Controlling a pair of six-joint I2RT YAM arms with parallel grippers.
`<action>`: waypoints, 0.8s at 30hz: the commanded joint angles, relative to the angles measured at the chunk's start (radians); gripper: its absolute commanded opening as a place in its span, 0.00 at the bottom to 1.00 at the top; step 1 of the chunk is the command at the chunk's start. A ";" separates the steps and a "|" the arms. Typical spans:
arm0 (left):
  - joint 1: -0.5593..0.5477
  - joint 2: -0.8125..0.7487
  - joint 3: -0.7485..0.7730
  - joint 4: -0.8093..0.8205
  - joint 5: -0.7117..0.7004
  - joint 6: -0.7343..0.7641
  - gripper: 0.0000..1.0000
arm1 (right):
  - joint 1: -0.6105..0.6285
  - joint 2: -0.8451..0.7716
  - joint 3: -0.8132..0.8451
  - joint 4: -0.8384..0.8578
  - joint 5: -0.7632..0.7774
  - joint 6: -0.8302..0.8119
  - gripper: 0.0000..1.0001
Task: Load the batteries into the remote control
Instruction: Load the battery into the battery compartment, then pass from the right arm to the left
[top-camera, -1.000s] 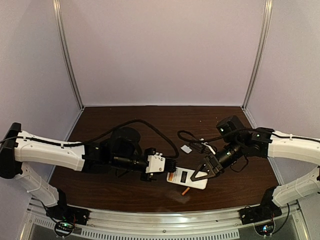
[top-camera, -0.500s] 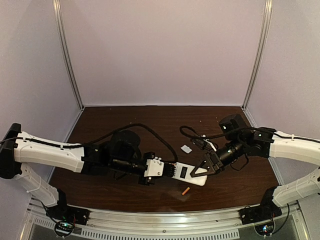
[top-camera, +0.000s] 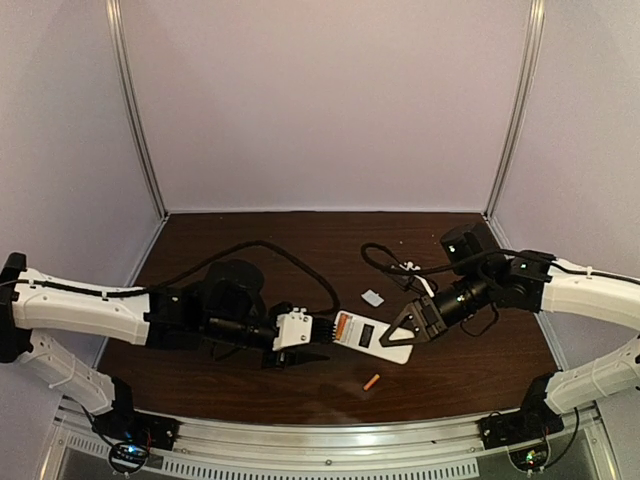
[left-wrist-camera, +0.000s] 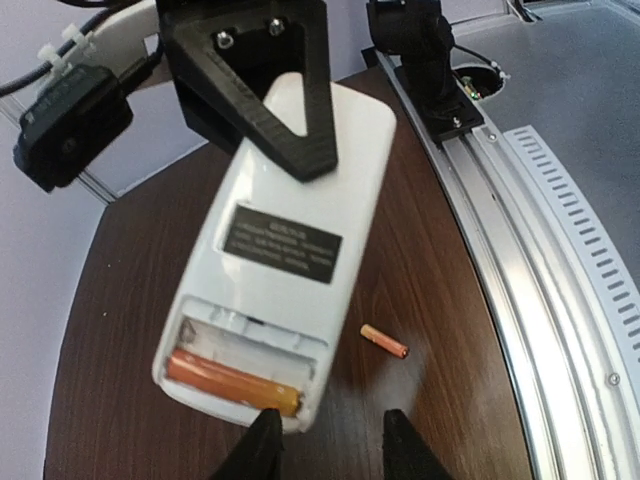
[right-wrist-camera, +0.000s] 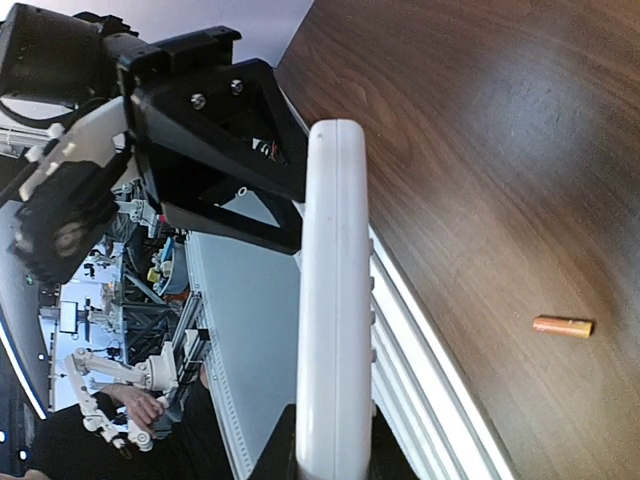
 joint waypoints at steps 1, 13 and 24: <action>0.032 -0.111 -0.067 -0.121 -0.049 -0.151 0.43 | 0.004 -0.016 0.071 0.085 0.029 -0.122 0.00; 0.036 -0.144 0.001 0.010 -0.263 -0.560 0.70 | 0.005 0.004 0.071 0.118 0.146 -0.164 0.00; 0.040 0.002 0.093 0.021 -0.297 -0.760 0.48 | 0.007 0.007 0.075 0.116 0.166 -0.164 0.00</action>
